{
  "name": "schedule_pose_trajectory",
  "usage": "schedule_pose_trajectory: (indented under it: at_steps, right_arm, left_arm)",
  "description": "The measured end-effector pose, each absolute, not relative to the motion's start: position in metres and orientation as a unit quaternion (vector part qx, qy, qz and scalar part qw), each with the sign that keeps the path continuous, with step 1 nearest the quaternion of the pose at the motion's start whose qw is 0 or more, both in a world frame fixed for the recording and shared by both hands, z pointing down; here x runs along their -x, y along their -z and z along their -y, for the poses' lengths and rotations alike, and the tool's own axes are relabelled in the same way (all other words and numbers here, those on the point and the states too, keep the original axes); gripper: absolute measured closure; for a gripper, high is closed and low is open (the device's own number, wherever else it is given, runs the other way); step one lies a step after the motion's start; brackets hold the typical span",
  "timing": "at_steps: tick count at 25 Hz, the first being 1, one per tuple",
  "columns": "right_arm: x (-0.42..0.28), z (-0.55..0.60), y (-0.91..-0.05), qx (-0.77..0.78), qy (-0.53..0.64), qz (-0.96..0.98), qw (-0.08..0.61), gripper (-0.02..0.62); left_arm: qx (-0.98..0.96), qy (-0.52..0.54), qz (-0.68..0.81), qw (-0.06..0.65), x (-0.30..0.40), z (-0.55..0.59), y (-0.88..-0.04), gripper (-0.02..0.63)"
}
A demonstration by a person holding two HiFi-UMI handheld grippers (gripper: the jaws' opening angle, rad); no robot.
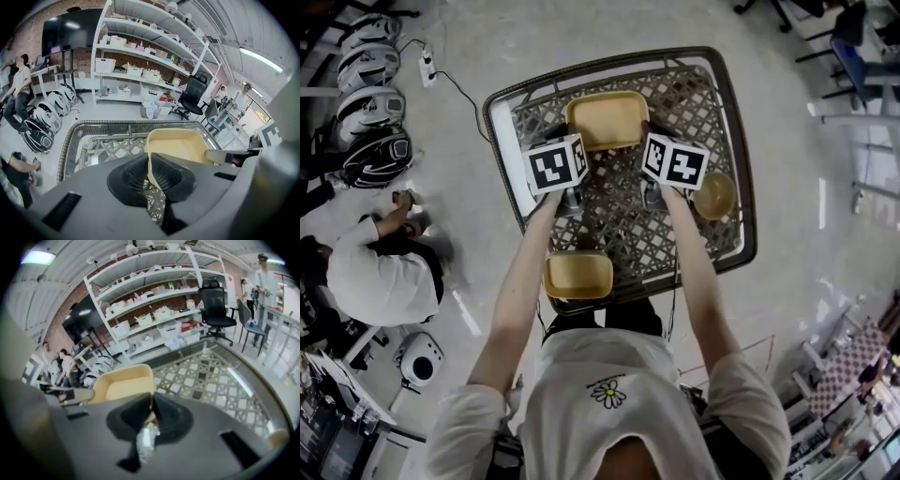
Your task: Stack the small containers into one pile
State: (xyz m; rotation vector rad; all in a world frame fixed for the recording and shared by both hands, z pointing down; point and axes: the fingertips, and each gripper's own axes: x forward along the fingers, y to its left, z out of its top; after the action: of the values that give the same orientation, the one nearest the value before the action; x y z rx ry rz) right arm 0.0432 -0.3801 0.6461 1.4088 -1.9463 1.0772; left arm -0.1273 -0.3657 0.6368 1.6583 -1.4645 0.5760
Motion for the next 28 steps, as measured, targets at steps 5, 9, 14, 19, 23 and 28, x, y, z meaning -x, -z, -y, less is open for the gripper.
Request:
schedule_pose_trajectory:
  at_steps: [5,9,14,19,23,28]
  right_arm:
    - [-0.035,0.371,-0.595,-0.537,-0.352,0.735,0.218,0.551]
    - [-0.030,0.345,-0.544,-0.554,-0.304,0.751,0.193,0.551]
    - [-0.030,0.291,-0.473,-0.572,-0.260,0.762,0.155,0.551]
    - [-0.025,0.215,-0.406,-0.588,-0.211,0.773,0.115,0.551]
    - [-0.017,0.150,-0.377,-0.590,-0.178,0.783,0.081,0.551]
    - [-0.010,0.101,-0.366,-0.605,-0.171,0.776,0.054,0.551]
  left_arm:
    - [-0.683,-0.206,0.590,0.377,0.136,0.361,-0.594,0.566]
    - [-0.705,-0.188,0.594,0.339,0.139,0.341,-0.547,0.566]
    - [-0.733,-0.156,0.598,0.286,0.138,0.293,-0.475,0.566]
    - [-0.756,-0.117,0.602,0.230,0.144,0.220,-0.406,0.566]
    - [-0.766,-0.095,0.607,0.192,0.152,0.159,-0.369,0.567]
    - [-0.776,-0.065,0.597,0.193,0.159,0.113,-0.355,0.569]
